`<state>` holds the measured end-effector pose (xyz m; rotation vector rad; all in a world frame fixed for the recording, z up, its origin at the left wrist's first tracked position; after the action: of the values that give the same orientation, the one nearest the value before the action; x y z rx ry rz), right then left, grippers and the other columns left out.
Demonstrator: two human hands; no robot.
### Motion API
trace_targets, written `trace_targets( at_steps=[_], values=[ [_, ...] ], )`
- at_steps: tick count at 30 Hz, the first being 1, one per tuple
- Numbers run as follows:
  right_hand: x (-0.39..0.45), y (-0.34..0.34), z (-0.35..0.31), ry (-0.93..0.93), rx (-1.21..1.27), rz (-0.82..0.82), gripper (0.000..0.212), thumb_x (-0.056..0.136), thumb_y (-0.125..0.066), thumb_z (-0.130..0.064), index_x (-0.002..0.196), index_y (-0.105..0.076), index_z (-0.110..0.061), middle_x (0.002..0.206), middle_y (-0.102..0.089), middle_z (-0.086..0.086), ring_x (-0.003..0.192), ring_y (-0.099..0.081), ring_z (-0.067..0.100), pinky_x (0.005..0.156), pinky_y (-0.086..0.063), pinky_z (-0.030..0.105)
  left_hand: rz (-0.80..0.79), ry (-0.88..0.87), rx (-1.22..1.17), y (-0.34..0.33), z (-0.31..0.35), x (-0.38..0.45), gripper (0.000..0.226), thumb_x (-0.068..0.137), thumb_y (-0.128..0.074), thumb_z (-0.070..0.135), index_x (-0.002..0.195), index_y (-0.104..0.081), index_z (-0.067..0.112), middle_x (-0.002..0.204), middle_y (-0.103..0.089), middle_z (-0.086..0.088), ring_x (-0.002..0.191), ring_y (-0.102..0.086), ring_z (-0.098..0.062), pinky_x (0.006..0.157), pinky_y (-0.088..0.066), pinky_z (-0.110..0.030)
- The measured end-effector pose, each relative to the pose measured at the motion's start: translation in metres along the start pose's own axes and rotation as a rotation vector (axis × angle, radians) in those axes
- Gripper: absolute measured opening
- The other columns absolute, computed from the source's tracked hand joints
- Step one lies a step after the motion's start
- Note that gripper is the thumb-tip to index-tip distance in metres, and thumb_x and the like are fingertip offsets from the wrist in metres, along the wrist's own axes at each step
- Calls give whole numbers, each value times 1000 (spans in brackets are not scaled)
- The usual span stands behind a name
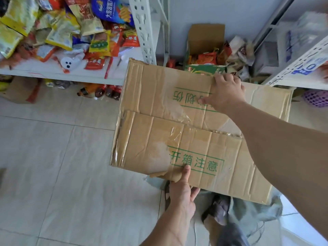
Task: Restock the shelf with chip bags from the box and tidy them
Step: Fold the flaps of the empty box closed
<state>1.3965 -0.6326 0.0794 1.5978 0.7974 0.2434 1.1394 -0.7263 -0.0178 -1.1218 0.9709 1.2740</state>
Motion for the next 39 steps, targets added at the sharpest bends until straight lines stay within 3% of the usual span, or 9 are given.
trace_targets(
  at_steps=[5, 11, 17, 20, 27, 34, 39],
  values=[
    [32, -17, 38, 43, 16, -31, 99, 73, -79, -59, 150, -32, -18, 153, -34, 9, 143, -27, 35, 116, -28, 51, 41, 28, -22, -40, -32, 28, 60, 68, -91, 37, 119, -65, 18, 109, -77, -6, 105, -71, -24, 70, -62, -36],
    [65, -33, 83, 104, 30, -70, 99, 73, -79, -58, 150, -32, -18, 154, -33, 10, 144, -25, 34, 116, -27, 51, 60, -12, -68, -85, -67, 47, 47, 76, -87, 34, 116, -66, 22, 113, -76, -4, 110, -68, -25, 77, -60, -37],
    [100, -39, 139, 119, -10, -115, 99, 75, -78, -58, 152, -31, -18, 156, -32, 10, 146, -23, 34, 116, -25, 50, 98, 4, -70, -144, -103, 59, 63, 70, -88, 35, 125, -63, 18, 115, -75, -9, 108, -69, -29, 88, -61, -44],
    [125, -51, 164, 131, -36, -92, 97, 74, -79, -57, 150, -34, -16, 154, -33, 12, 144, -25, 36, 115, -27, 51, 94, 10, -85, -173, -115, 80, 72, 70, -89, 40, 131, -59, 17, 114, -76, -11, 106, -71, -29, 78, -63, -39],
    [191, -105, 199, 122, -34, -62, 100, 74, -79, -57, 152, -30, -17, 157, -29, 11, 146, -22, 36, 117, -25, 52, 57, 11, -74, -215, -122, 165, 59, 76, -86, 36, 127, -63, 18, 108, -79, -8, 99, -75, -25, 60, -62, -32],
    [241, -169, 220, 123, -8, -83, 96, 77, -77, -57, 152, -29, -19, 158, -30, 10, 148, -19, 33, 118, -23, 52, 113, -4, -19, -231, -121, 251, 73, 72, -88, 41, 135, -57, 22, 125, -69, -11, 111, -68, -31, 95, -59, -45],
    [271, -208, 227, 136, 16, -101, 98, 80, -76, -53, 155, -23, -21, 162, -24, 7, 152, -13, 31, 121, -17, 51, 120, -60, 9, -233, -110, 297, 70, 63, -88, 46, 126, -63, 27, 118, -75, -6, 106, -71, -30, 85, -63, -42]
  ],
)
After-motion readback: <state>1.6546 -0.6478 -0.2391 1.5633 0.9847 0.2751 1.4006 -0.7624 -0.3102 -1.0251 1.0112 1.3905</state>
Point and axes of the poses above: each hand's wrist, its own x-axis towards the middle knuckle, its own y-axis out of the back of the hand, z = x × y, the point moved 1 cm from there along x, towards the middle knuckle
